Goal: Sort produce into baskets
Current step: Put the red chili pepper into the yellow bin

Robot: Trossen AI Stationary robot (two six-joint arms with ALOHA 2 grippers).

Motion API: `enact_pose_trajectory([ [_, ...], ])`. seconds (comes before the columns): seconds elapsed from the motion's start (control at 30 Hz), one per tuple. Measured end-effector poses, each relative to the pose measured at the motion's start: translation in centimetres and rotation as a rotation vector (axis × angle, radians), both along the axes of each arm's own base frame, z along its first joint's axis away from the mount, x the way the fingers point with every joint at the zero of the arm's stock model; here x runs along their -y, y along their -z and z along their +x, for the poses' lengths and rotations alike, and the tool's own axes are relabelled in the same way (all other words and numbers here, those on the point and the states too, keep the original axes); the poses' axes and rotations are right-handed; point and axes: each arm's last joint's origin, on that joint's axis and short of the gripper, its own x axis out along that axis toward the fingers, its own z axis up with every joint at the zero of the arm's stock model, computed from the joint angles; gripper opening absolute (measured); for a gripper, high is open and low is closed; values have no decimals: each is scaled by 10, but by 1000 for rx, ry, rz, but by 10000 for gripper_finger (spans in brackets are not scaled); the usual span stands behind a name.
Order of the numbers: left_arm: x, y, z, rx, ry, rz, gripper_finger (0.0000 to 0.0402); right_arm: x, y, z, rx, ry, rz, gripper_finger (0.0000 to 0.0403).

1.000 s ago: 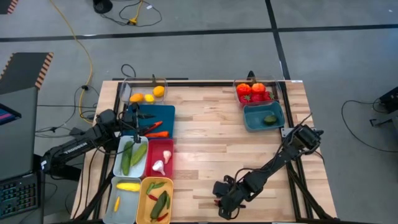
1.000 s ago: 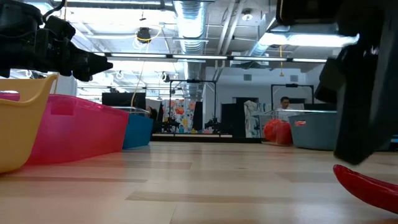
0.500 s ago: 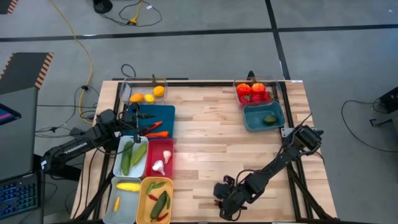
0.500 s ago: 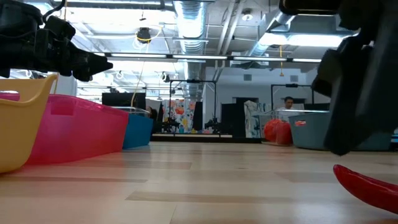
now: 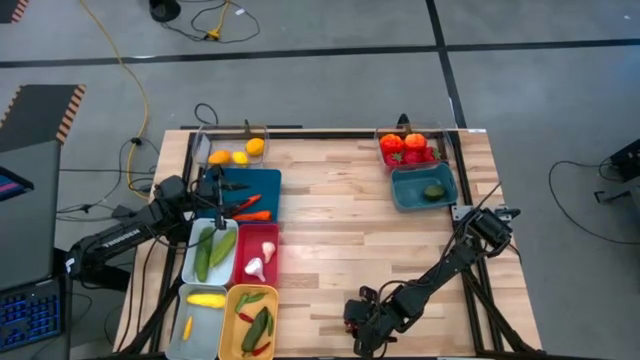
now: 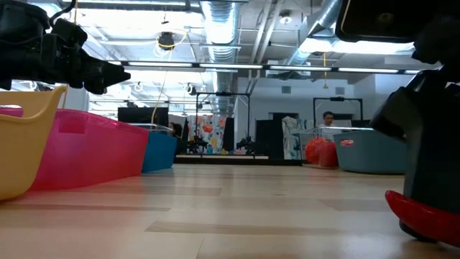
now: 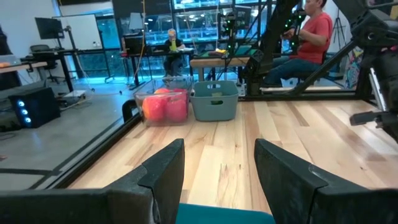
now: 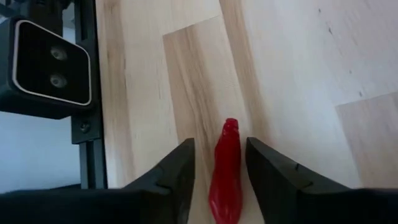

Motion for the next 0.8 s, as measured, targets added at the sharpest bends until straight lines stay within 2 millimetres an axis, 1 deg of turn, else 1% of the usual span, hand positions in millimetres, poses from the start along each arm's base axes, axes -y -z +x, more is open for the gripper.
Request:
enact_pose_trajectory([
  [0.2, 0, 0, 0, 0, -1, 0, 182, 1, 1, 0, -6, 1, -5, 96],
  [0.27, 0, 0, 0, 0, -1, 0, 182, 2, 1, 2, 8, 7, 9, 78],
  [0.33, 0, 0, 0, 0, 0, 0, 182, 4, -1, 9, 31, 15, 45, 66],
  [0.43, 0, 0, 0, 0, -1, 0, 182, 13, -6, 19, 54, 37, 78, 62],
  [0.5, 0, 0, 0, -1, -1, 0, 182, 20, -16, 28, 84, 50, 86, 62],
  [0.6, 0, 0, 0, -1, -1, 0, 182, 27, -39, 49, 179, 29, 79, 62],
  [0.8, 0, 0, 0, 0, -1, 0, 182, 48, -75, 86, 366, -43, -15, 63],
])
